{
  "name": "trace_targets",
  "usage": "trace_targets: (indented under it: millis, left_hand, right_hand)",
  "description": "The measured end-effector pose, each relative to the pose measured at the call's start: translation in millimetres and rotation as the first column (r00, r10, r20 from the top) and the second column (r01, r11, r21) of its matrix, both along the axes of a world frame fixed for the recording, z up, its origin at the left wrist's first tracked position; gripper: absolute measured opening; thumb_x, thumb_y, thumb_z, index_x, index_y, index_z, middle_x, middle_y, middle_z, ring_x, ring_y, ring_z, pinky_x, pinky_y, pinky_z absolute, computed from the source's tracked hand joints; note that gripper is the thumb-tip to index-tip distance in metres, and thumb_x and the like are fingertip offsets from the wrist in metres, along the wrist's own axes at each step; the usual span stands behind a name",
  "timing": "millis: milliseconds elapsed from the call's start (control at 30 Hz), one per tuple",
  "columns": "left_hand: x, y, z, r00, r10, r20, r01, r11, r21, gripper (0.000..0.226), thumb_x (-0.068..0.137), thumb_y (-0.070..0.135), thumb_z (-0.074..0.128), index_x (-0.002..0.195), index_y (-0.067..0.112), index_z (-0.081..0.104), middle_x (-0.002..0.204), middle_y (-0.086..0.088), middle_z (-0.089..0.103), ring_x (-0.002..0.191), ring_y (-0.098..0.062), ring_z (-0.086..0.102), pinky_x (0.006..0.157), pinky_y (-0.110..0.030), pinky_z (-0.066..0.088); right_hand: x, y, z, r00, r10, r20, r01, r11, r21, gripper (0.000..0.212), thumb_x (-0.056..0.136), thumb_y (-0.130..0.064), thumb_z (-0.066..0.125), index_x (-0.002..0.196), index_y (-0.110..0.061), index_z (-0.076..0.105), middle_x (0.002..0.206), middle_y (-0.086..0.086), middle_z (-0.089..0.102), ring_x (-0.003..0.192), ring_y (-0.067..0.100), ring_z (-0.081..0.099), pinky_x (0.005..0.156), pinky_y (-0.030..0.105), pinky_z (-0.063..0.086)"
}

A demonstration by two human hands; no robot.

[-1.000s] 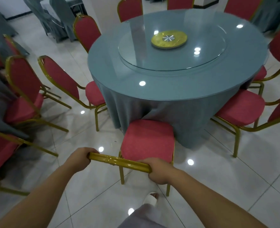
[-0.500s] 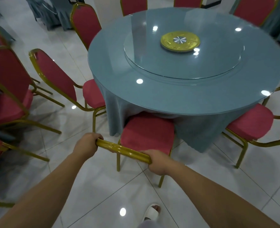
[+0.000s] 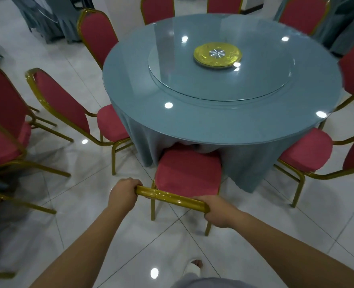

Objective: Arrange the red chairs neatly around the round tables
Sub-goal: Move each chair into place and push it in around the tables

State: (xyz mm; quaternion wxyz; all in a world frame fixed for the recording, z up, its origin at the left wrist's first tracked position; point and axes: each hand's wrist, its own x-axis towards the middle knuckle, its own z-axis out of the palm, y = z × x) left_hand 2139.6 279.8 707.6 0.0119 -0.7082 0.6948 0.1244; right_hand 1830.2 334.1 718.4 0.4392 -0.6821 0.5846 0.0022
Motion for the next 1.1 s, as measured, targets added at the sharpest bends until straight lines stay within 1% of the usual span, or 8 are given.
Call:
trace_targets:
  millis: [133,300,433,500,567,667,800,1100]
  left_hand:
    - [-7,-20,4,0.999,0.015,-0.036,-0.014,1.000,0.028,0.018,0.089,0.014,0.069,0.099,0.028,0.072,0.080,0.008,0.058,0.072,-0.010,0.056,0.067,-0.026,0.051]
    - [-27,-33,21,0.996,0.088,-0.013,-0.085,0.985,0.148,0.037,0.085,0.020,0.076,0.121,0.021,0.066,0.103,-0.002,0.063,0.096,-0.019,0.060,0.091,-0.036,0.054]
    - [-63,-11,53,0.990,-0.089,0.111,0.055,0.959,0.277,0.092,0.071,0.056,0.080,0.149,0.036,0.035,0.150,-0.004,0.042,0.139,-0.029,0.035,0.117,-0.049,0.028]
    - [-108,1,75,0.989,-0.150,0.009,0.140,0.940,0.312,0.102,0.064,0.074,0.074,0.150,0.044,0.028,0.157,0.003,0.033,0.144,-0.025,0.028,0.118,-0.048,0.025]
    - [-171,10,90,0.965,-0.158,-0.208,0.210,0.943,0.259,0.098,0.064,0.079,0.069,0.148,0.045,0.034,0.152,0.010,0.038,0.138,-0.015,0.034,0.113,-0.040,0.032]
    - [-286,16,88,0.867,-0.177,-0.466,0.260,0.958,0.120,0.068,0.080,0.055,0.074,0.141,0.039,0.047,0.144,0.012,0.046,0.130,-0.007,0.041,0.107,-0.026,0.034]
    - [-441,25,62,0.796,-0.287,-0.533,0.406,0.906,0.118,0.062,0.086,0.034,0.075,0.142,0.025,0.050,0.144,0.002,0.049,0.132,-0.011,0.044,0.105,-0.015,0.030]
    - [-658,28,45,0.729,-0.334,-0.598,0.570,0.780,0.259,0.075,0.083,0.041,0.072,0.148,0.034,0.037,0.147,0.006,0.042,0.132,-0.017,0.048,0.107,-0.030,0.040]
  right_hand:
    - [-2,-17,4,0.999,0.025,0.032,-0.025,1.000,-0.001,0.063,0.082,-0.004,0.052,0.129,-0.046,0.058,0.103,-0.014,0.067,0.097,0.013,0.062,0.081,0.034,0.054]
    - [-9,-28,11,0.995,0.067,0.077,-0.068,0.998,0.008,0.055,0.083,-0.010,0.060,0.128,-0.040,0.058,0.114,-0.004,0.066,0.104,0.019,0.061,0.094,0.043,0.052]
    - [-76,-3,18,0.991,0.037,0.130,-0.030,0.998,-0.057,0.072,0.085,-0.041,0.069,0.149,-0.041,0.037,0.150,-0.010,0.044,0.134,0.012,0.041,0.111,0.031,0.036]
    - [-140,14,21,0.980,-0.073,0.188,0.091,0.992,-0.092,0.067,0.087,-0.046,0.066,0.148,-0.042,0.038,0.152,-0.013,0.040,0.134,0.002,0.036,0.107,0.020,0.029]
    - [-211,33,24,0.966,-0.190,0.174,0.210,0.971,-0.110,0.061,0.089,-0.046,0.064,0.145,-0.043,0.041,0.151,-0.014,0.042,0.129,-0.002,0.038,0.102,0.018,0.031]
    - [-314,56,28,0.928,-0.352,0.122,0.369,0.915,-0.165,0.054,0.091,-0.043,0.064,0.142,-0.040,0.046,0.147,-0.013,0.046,0.123,0.000,0.043,0.098,0.021,0.035]
    - [-423,78,38,0.848,-0.511,0.141,0.530,0.817,-0.228,0.047,0.092,-0.038,0.065,0.137,-0.035,0.052,0.143,-0.006,0.051,0.122,0.008,0.048,0.099,0.030,0.043]
    - [-581,91,66,0.740,-0.621,0.258,0.672,0.663,-0.330,0.043,0.091,-0.039,0.064,0.132,-0.040,0.054,0.129,-0.022,0.050,0.117,0.000,0.047,0.097,0.024,0.037]
